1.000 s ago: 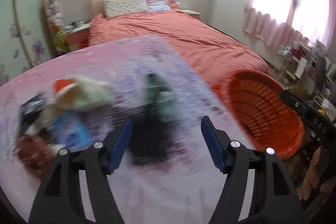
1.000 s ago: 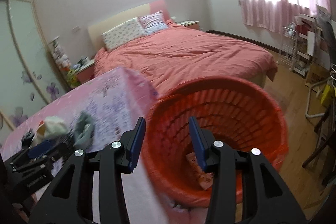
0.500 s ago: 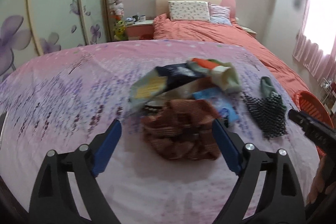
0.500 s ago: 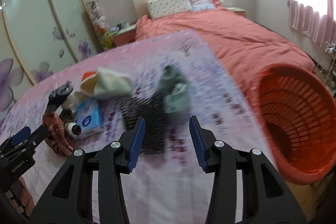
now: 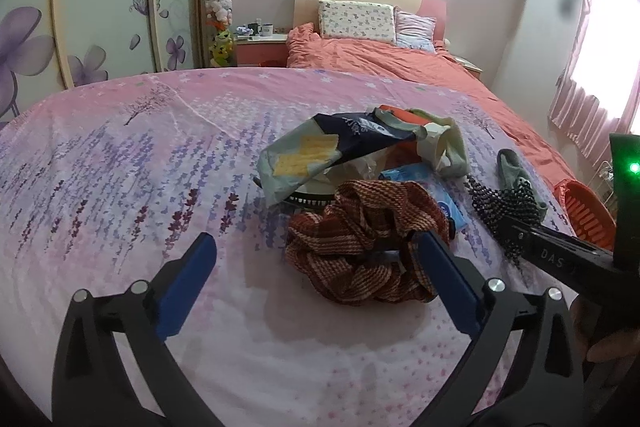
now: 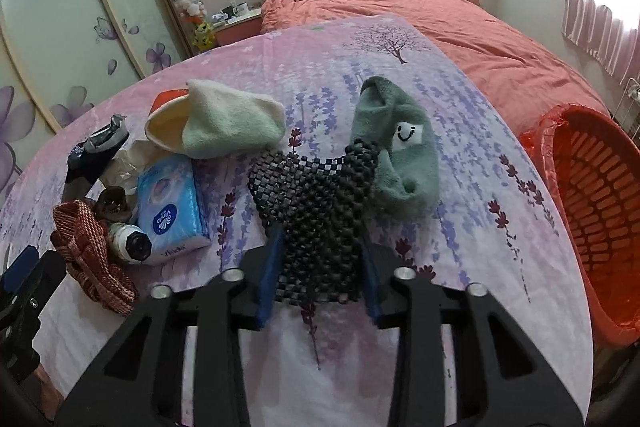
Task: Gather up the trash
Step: 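Grasp the black beaded mat with the right tool while the left tool grasps the plaid cloth, then carry the plaid cloth and beaded mat to the orange basket and release both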
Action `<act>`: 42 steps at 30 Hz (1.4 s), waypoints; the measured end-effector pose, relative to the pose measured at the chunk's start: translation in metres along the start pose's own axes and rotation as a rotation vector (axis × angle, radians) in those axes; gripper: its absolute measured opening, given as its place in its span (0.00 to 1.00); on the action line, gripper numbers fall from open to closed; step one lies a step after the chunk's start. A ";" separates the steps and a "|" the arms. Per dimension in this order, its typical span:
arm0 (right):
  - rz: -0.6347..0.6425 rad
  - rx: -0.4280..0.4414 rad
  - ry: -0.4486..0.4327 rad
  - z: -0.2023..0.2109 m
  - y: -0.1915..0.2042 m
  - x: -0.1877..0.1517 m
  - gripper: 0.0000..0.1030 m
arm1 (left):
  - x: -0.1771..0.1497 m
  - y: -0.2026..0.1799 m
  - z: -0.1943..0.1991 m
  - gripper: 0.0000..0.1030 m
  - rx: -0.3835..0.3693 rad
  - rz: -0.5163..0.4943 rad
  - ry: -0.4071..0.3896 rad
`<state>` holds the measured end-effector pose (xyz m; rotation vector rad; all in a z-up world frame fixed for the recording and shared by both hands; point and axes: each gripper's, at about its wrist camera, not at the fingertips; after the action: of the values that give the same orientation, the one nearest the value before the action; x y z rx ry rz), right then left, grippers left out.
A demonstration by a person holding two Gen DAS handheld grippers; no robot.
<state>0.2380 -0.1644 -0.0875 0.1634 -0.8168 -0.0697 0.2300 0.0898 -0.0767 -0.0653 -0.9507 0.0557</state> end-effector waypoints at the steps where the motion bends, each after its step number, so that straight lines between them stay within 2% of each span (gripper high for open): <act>1: -0.013 -0.003 0.000 0.000 -0.003 0.000 0.21 | 0.000 -0.002 -0.002 0.96 -0.001 -0.002 0.002; 5: -0.045 0.014 0.000 0.003 -0.011 -0.003 0.19 | -0.002 -0.007 -0.011 0.96 -0.006 0.000 0.027; 22: -0.028 -0.003 0.001 0.000 -0.005 -0.004 0.19 | -0.003 -0.030 -0.034 0.96 0.001 -0.004 0.072; 24: -0.029 -0.002 0.001 0.000 -0.006 -0.005 0.19 | -0.004 -0.028 -0.034 0.89 -0.025 0.008 0.075; 28: -0.030 -0.001 0.001 -0.001 -0.005 -0.005 0.19 | -0.008 -0.023 -0.032 0.82 -0.051 0.024 0.084; 31: -0.029 -0.002 0.001 -0.001 -0.005 -0.005 0.19 | -0.009 -0.025 -0.031 0.72 -0.065 0.023 0.088; 33: -0.029 -0.002 0.000 0.000 -0.006 -0.005 0.19 | -0.009 -0.026 -0.031 0.56 -0.078 0.012 0.085; 36: -0.015 -0.009 -0.003 0.001 -0.002 -0.006 0.14 | -0.008 -0.030 -0.029 0.40 -0.088 -0.018 0.080; 39: 0.023 0.001 -0.014 0.007 0.003 -0.008 0.10 | -0.008 -0.028 -0.025 0.32 -0.098 -0.030 0.073; 42: 0.025 0.029 -0.031 0.017 0.004 -0.009 0.10 | -0.005 -0.023 -0.019 0.31 -0.112 -0.016 0.064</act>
<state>0.2194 -0.1613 -0.0821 0.1801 -0.8507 -0.0371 0.2429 0.0661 -0.0904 -0.1617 -0.8896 -0.0146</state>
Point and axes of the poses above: each gripper's, at about its wrist camera, not at the fingertips, and z roughly against the way its jaws point, y to its left, x to its top, and after that the axes turned 6 degrees about -y, right-handed
